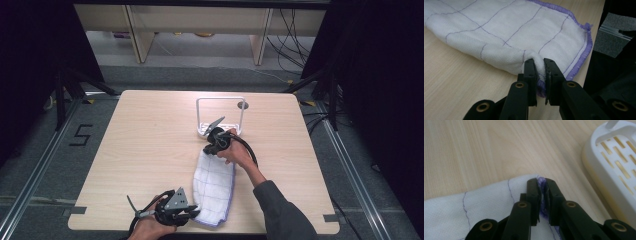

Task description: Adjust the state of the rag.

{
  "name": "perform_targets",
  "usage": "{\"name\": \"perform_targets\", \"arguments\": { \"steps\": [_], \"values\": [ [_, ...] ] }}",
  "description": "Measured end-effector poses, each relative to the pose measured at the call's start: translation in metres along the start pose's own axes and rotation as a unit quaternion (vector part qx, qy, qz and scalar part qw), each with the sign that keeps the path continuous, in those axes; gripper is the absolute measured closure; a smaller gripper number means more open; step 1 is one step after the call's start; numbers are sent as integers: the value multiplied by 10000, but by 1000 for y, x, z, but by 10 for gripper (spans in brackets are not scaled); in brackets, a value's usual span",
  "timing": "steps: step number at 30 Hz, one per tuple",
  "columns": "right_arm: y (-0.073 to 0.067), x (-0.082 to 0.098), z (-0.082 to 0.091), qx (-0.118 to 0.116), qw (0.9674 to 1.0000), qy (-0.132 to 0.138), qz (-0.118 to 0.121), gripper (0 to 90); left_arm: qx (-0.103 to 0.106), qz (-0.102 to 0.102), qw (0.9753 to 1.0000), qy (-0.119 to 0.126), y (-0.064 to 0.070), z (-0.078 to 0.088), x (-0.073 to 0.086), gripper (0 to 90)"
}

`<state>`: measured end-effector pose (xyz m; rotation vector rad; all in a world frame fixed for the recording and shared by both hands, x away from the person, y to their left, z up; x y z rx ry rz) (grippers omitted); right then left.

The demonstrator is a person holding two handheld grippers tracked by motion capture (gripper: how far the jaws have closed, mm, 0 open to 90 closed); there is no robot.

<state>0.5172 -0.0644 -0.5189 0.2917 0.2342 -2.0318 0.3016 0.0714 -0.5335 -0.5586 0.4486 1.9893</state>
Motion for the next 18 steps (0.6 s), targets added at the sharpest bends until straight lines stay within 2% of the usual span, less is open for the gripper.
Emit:
{"name": "perform_targets", "arguments": {
  "steps": [5,6,8,10,12,13,16,17,18],
  "values": [
    [-3,-7,-4,-41,10000,-36,38,824,13,-1,9999,116,4,-5,-4,797],
    [-2,-7,-4,4,10000,-22,64,812,6,29,10000,41,4,-5,-3,789],
    [-2,-8,-6,-88,9999,-82,-90,717,62,60,9999,126,5,-6,-4,738],
    [1,-8,-5,9,9998,-39,-210,655,144,158,9996,173,6,-3,-5,664],
    [2,-7,4,-114,9987,196,-462,558,228,243,9991,245,7,1,-6,541],
    [3,-7,7,-80,9982,349,-480,531,195,133,9991,340,4,5,-8,485],
    [5,1,25,-19,9959,659,-621,471,172,181,9974,672,-3,18,-14,434],
    [5,6,34,-16,9933,767,-869,450,106,184,9973,710,-7,21,-15,423],
    [7,10,39,9,9928,809,-887,444,69,243,9967,773,-11,25,-16,413]
  ]
}}
Point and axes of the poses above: each handheld gripper's, and its own axes: z roughly backward along the jaws, x roughly out of its underside, y roughly to its right, the point moved 4 cm from there along -z, roughly forward along the jaws, and after that the axes turned 15 degrees about -y, right-handed, at the moved point
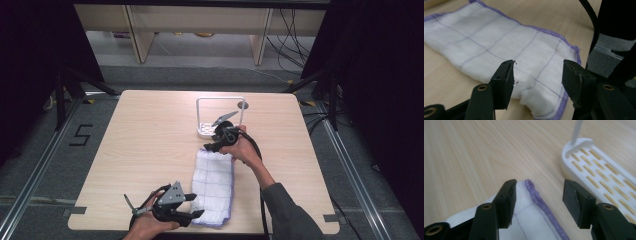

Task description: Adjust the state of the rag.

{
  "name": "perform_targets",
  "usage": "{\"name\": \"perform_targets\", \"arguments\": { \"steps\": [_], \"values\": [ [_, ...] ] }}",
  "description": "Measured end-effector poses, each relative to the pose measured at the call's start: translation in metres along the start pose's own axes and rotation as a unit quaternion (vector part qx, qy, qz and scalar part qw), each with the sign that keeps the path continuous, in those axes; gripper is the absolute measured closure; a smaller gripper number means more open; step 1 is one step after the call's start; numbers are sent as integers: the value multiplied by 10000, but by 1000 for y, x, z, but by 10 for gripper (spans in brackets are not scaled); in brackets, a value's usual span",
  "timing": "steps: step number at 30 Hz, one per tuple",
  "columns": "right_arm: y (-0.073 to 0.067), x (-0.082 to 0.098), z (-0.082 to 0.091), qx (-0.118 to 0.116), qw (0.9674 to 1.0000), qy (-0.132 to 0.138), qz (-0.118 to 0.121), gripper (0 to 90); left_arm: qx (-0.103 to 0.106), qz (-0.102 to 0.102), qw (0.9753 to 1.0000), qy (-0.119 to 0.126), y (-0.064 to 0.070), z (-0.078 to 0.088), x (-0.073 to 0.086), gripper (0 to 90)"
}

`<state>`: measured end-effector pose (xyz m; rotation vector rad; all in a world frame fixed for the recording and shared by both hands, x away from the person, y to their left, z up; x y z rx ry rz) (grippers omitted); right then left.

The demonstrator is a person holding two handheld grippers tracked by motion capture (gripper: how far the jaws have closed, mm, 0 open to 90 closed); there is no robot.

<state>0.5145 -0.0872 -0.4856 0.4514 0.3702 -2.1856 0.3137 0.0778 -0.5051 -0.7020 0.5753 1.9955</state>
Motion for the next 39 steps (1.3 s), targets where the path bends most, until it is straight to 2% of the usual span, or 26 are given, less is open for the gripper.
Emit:
{"name": "perform_targets", "arguments": {
  "steps": [2,4,5,6,7,8,10,12,14,15,16,17,18,19,20,21,22,24,25,26,28,29,31,36,38,39],
  "values": [
    [3,11,14,9,9997,49,-235,428,-172,69,9998,0,-11,7,-4,404],
    [10,22,23,123,9991,139,-383,417,-315,211,9993,73,-26,9,-9,402],
    [12,28,25,147,9985,274,-451,410,-419,305,9986,100,-36,9,-12,399],
    [16,35,28,222,9985,198,-470,403,-507,369,9980,14,-49,9,-14,397],
    [20,44,29,314,9972,180,-652,394,-581,387,9976,34,-57,8,-15,396],
    [20,48,28,286,9963,229,-772,391,-622,487,9969,4,-67,5,-17,396],
    [23,60,25,361,9957,210,-825,390,-714,642,9953,-81,-87,-2,-18,388],
    [25,71,21,378,9962,-30,-786,380,-730,883,9934,-95,-106,-8,-17,391],
    [29,77,17,445,9956,22,-821,379,-805,958,9918,-242,-123,-14,-17,392],
    [31,79,18,406,9948,-57,-929,373,-867,1061,9904,-169,-127,-17,-19,392],
    [32,79,18,379,9947,-62,-956,366,-897,1079,9899,-198,-133,-19,-20,391],
    [35,79,17,465,9940,-47,-985,362,-913,1182,9887,-120,-138,-21,-23,387],
    [34,79,16,412,9938,-39,-1033,363,-918,1199,9884,-159,-142,-21,-25,377],
    [34,78,16,409,9937,-54,-1041,363,-925,1275,9874,-121,-144,-24,-28,364],
    [35,78,14,455,9940,-62,-993,363,-971,1231,9875,-147,-148,-25,-31,358],
    [35,77,12,448,9935,-3,-1050,365,-923,1273,9875,-97,-150,-27,-35,357],
    [35,77,12,482,9941,-75,-969,365,-927,1308,9870,-60,-152,-29,-39,355],
    [35,75,9,471,9938,-62,-1001,365,-825,1297,9881,-79,-155,-35,-46,353],
    [33,75,8,448,9926,-142,-1120,364,-807,1295,9882,-115,-155,-37,-49,350],
    [35,74,5,500,9937,-33,-1006,364,-772,1237,9892,-174,-155,-41,-52,347],
    [34,73,4,481,9933,-175,-1033,364,-726,1174,9901,-270,-154,-50,-57,346],
    [34,73,2,509,9930,-206,-1047,364,-759,1058,9907,-393,-155,-53,-58,344],
    [35,72,1,503,9931,-169,-1045,364,-745,1006,9911,-461,-156,-59,-60,344],
    [36,71,-3,539,9928,-214,-1046,371,-668,1007,9908,-603,-160,-70,-58,344],
    [35,70,-6,565,9924,-194,-1073,372,-773,1012,9897,-650,-163,-73,-58,346],
    [34,69,-7,525,9928,-220,-1057,372,-769,988,9900,-654,-163,-75,-59,347]
  ]
}}
Point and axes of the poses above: each handheld gripper's, and its own axes: z roughly backward along the jaws, x roughly out of its underside, y roughly to its right, the point moved 4 cm from there along -z, roughly forward along the jaws, and after that the axes turned 15 degrees about -y, right-handed, at the moved point
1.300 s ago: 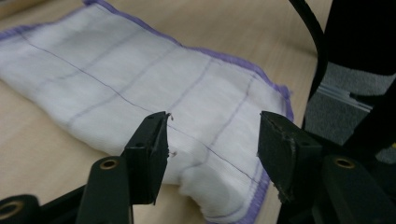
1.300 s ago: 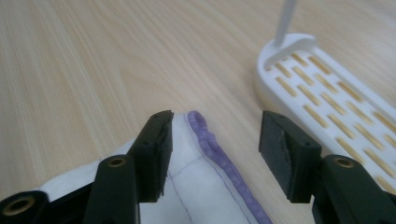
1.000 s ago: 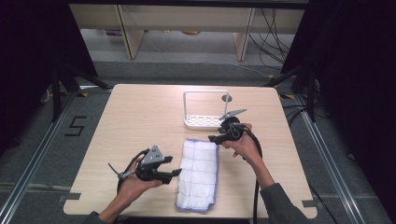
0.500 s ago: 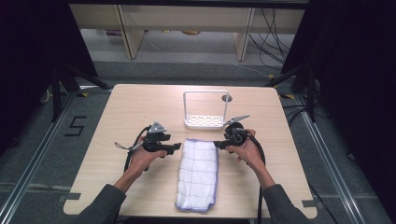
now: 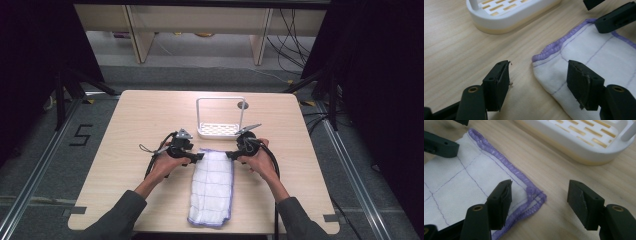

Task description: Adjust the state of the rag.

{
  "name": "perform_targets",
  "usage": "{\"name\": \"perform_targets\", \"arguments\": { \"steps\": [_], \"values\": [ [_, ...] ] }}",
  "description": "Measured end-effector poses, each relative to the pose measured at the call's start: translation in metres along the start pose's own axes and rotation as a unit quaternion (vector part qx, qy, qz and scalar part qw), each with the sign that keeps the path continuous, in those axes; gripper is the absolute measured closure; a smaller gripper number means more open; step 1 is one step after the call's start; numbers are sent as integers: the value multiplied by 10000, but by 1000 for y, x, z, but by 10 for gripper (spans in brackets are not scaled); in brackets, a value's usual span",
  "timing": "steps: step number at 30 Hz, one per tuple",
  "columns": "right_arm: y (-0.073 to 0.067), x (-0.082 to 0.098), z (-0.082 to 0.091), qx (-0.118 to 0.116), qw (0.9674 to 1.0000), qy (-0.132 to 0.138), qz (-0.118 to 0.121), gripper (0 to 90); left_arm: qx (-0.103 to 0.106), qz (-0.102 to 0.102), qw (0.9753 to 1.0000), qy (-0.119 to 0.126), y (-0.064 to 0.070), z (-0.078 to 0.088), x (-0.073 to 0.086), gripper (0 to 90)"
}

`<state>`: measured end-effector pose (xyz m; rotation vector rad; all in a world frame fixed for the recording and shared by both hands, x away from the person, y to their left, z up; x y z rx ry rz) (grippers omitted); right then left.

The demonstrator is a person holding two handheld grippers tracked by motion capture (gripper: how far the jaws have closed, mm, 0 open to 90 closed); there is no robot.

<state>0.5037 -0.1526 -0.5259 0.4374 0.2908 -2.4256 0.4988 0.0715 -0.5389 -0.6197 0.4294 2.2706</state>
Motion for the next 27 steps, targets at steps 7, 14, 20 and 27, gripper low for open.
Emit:
{"name": "perform_targets", "arguments": {
  "steps": [7,14,20,27],
  "values": [
    [-3,1,-3,49,10000,-75,39,379,123,-155,9998,10,4,-2,-7,379],
    [-4,2,-5,79,9999,-81,88,408,223,-351,9991,-81,7,-8,-8,492],
    [-10,4,-4,68,9996,-85,257,549,288,-488,9984,-90,9,-9,-9,608],
    [-12,5,-5,-198,9991,-26,380,720,271,-627,9976,-47,12,-7,-9,759]
  ]
}}
Point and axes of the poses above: each handheld gripper's, and its own axes: z roughly backward along the jaws, x roughly out of its underside, y roughly to its right, the point moved 4 cm from there along -z, roughly forward along the jaws, and after that the axes turned 15 degrees about -y, right-handed, at the moved point
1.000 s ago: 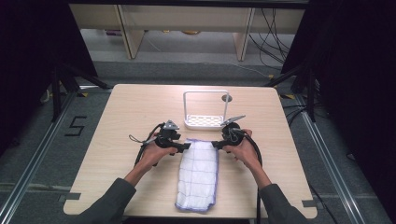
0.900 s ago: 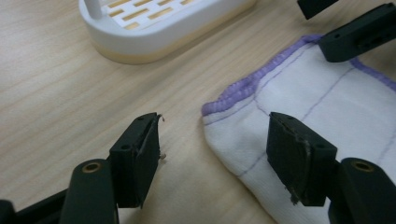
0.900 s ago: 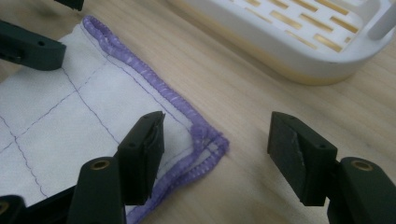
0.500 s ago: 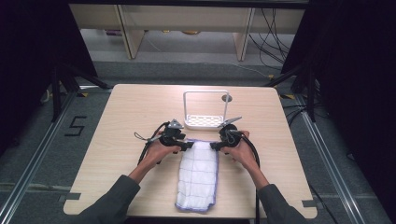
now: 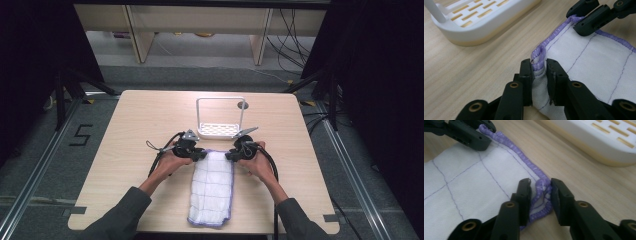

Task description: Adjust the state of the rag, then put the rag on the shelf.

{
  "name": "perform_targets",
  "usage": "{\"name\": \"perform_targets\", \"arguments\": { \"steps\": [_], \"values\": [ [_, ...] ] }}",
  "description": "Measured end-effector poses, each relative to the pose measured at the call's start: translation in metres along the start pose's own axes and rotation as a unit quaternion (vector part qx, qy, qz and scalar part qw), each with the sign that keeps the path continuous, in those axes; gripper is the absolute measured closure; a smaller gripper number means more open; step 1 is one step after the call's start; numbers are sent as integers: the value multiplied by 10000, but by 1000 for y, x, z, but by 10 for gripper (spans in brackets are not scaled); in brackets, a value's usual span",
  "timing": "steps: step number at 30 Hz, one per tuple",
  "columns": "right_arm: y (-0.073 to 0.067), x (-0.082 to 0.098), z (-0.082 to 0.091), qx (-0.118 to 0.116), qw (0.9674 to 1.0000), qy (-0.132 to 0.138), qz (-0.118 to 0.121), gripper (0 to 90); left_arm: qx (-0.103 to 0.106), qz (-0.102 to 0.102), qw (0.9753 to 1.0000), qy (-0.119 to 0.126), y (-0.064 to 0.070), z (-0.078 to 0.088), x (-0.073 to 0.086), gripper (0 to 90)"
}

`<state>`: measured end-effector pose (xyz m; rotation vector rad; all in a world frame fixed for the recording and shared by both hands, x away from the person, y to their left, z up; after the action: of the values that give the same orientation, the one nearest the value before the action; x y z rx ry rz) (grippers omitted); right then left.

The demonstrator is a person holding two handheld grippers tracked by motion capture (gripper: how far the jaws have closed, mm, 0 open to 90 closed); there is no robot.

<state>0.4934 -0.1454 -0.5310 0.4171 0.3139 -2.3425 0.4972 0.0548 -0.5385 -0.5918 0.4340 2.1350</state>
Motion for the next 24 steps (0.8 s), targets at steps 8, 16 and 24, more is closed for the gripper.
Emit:
{"name": "perform_targets", "arguments": {
  "steps": [8,16,24],
  "values": [
    [-4,1,3,-41,10000,68,11,833,-119,-174,9998,32,6,9,-1,807],
    [-8,0,10,-30,9997,212,79,844,-127,-227,9996,116,8,19,-2,811],
    [-13,-1,20,-120,9990,351,242,846,-134,-204,9995,191,11,27,-3,811]
  ]
}}
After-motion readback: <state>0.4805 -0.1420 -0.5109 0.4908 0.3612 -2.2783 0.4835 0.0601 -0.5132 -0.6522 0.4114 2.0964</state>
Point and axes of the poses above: each handheld gripper's, and its own axes: z roughly backward along the jaws, x roughly out of its underside, y roughly to its right, the point moved 4 cm from there along -z, roughly forward along the jaws, and after that the axes turned 15 degrees about -y, right-handed, at the moved point
